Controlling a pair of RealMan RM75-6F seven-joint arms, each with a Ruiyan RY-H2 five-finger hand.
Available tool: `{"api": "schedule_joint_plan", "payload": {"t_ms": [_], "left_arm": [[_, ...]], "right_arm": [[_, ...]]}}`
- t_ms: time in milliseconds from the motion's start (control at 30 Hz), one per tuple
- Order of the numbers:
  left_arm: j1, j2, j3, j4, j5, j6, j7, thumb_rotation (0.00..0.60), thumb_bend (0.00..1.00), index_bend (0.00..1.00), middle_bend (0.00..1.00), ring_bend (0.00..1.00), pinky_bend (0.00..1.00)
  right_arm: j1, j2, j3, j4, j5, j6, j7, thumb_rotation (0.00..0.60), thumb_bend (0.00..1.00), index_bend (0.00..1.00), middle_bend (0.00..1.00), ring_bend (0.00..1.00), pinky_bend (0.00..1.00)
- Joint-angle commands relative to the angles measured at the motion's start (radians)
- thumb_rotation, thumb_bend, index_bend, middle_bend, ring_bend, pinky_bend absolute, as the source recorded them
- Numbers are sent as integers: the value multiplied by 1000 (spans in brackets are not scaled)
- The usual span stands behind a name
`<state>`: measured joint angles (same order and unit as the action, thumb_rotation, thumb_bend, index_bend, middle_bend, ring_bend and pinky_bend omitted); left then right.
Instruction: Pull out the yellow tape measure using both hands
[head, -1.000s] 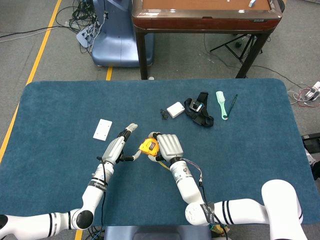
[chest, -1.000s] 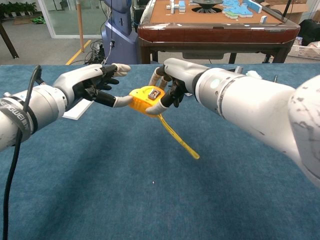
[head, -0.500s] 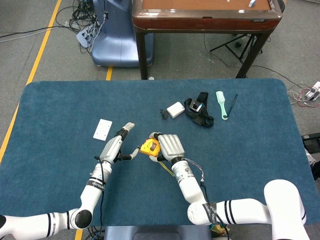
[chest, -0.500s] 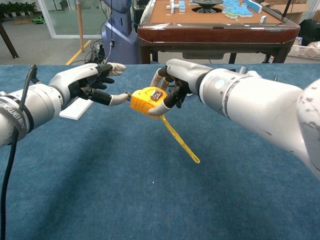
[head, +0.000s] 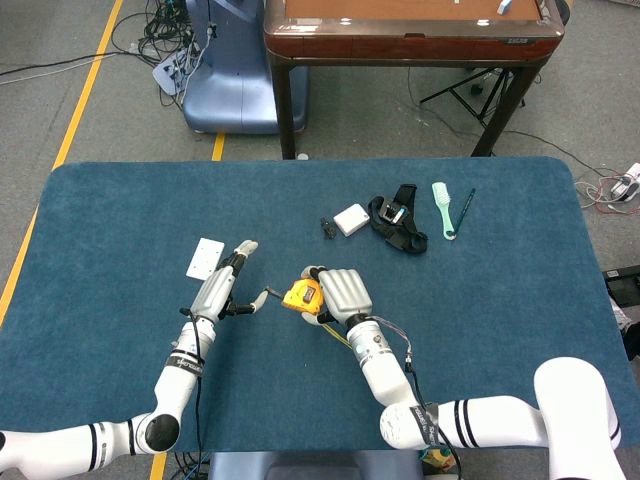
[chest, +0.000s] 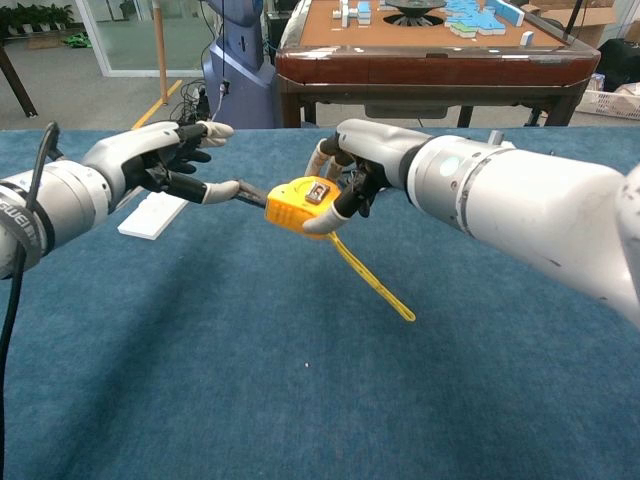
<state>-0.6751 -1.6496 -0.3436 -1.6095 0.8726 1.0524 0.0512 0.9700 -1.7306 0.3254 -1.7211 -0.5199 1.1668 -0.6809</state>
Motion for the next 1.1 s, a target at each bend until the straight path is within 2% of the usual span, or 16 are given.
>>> {"api": "schedule_joint_plan", "payload": {"t_ms": [33, 300, 600, 800, 1100], "left_arm": [[2, 3, -3, 4, -6, 6, 3, 600, 339, 0, 0, 0, 0], [12, 24, -16, 12, -28, 11, -4, 600, 339, 7, 0, 0, 0], [26, 51, -24, 26, -43, 12, -16, 600, 339, 129, 0, 0, 0], [36, 68, -25, 25, -40, 16, -25, 600, 339, 256, 0, 0, 0], [41, 76, -22, 21, -32, 13, -35, 600, 375, 305, 0, 0, 0]], "right_arm": [[-1, 3, -2, -1, -1, 2, 1, 600, 820, 715, 684, 633, 362], [0, 6, -6, -2, 4, 2, 5, 600, 821, 717, 686, 635, 362], [1, 10, -8, -7, 5, 6, 7, 600, 820, 717, 686, 637, 362], [-1, 12, -10, -10, 4, 7, 11, 600, 821, 717, 686, 638, 363], [-2, 16, -13, -15, 4, 10, 13, 600, 821, 717, 686, 640, 366]]}}
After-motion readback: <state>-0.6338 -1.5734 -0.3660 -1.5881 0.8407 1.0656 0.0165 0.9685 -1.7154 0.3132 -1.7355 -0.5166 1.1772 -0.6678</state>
